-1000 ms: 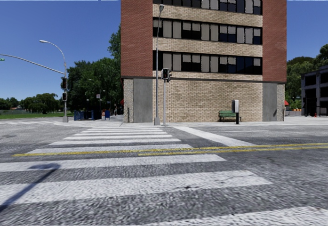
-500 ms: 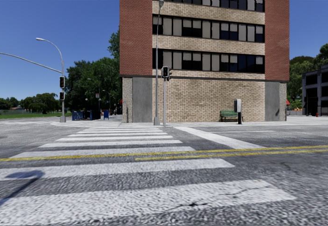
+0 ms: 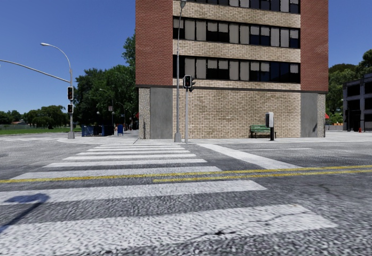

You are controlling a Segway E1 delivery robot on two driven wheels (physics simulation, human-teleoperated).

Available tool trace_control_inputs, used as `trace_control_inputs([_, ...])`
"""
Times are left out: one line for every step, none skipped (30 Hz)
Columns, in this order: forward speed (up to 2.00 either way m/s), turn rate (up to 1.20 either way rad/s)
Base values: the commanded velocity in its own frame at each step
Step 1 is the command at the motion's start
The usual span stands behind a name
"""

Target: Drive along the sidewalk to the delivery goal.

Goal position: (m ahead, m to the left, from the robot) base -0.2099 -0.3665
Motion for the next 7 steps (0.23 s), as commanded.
trace_control_inputs([0.00,0.00])
trace_control_inputs([0.00,0.00])
trace_control_inputs([0.00,0.00])
trace_control_inputs([0.00,0.00])
trace_control_inputs([0.00,0.00])
trace_control_inputs([0.00,0.00])
trace_control_inputs([0.00,0.00])
